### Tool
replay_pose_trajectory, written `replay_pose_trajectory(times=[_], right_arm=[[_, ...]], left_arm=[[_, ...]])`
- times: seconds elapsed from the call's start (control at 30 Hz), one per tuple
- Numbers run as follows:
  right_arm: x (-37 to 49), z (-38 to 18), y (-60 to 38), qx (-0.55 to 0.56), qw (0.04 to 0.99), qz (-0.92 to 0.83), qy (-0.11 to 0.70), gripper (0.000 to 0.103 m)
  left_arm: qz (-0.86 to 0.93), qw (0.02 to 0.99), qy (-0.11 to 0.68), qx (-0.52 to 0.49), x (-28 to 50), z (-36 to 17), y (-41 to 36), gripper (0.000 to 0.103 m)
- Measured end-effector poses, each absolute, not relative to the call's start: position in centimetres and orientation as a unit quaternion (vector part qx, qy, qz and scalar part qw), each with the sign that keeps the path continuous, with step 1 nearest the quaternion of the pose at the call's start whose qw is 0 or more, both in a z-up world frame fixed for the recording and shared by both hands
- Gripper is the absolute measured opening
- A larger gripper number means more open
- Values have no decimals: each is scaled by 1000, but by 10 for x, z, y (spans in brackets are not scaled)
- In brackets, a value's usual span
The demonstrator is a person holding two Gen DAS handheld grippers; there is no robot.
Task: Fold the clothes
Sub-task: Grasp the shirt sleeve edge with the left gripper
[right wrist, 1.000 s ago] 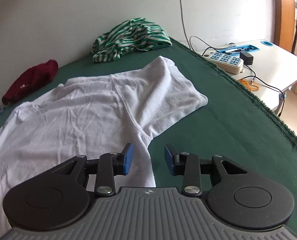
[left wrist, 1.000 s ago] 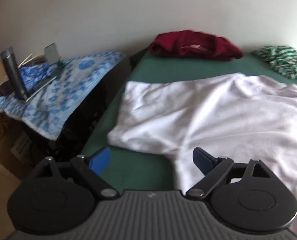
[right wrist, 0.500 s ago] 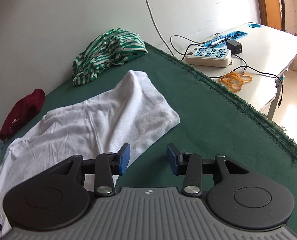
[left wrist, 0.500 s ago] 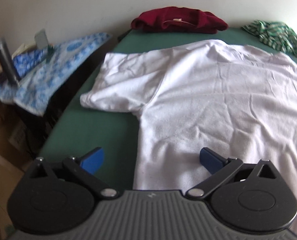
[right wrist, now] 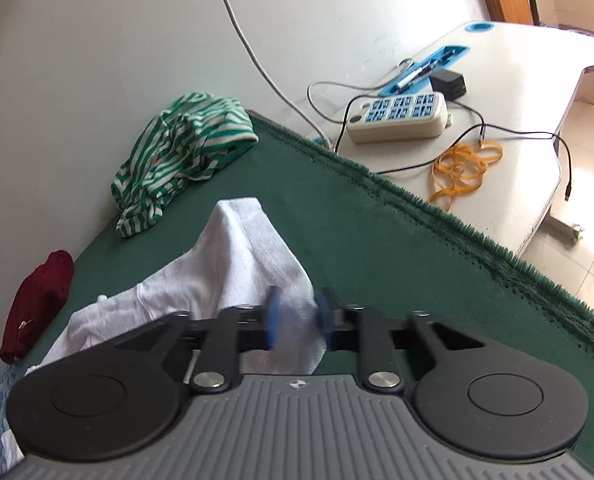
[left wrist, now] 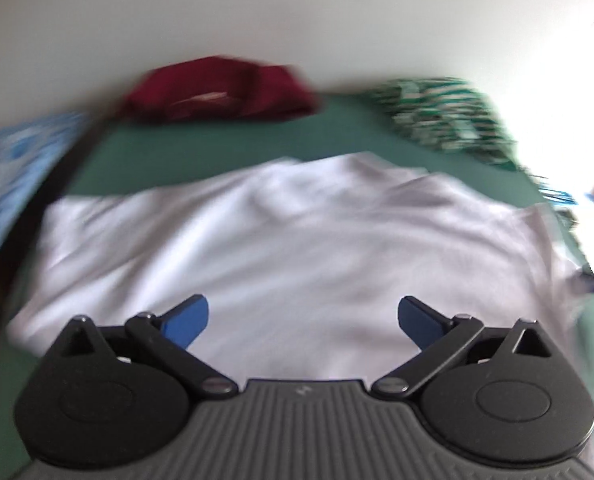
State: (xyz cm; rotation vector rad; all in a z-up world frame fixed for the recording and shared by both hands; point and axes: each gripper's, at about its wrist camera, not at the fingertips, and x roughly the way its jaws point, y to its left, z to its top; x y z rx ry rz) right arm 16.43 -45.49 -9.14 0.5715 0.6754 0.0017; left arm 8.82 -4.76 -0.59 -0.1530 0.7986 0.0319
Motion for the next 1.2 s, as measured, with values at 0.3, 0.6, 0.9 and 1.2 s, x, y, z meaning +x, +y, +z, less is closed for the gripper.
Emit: replay_pose_trajectory(times=[0.3,0.6,0.9,1.2], right_arm=[[142,-66,-379,90,937,144,306,4],[92,-73,-343,-93,931,211,282,44],[69,-78,-383,-23,936,174,305,43],[61,-82,-423,68,934,131,325,44]], left_arm=[[-69,897,432,-68,195,-17,-128,101],[-113,892,437,-10,203,-41,-193,101],[-134,895,371,207,206,-54,-298,101],[-113,900,368,207,217,-70,-302,102]])
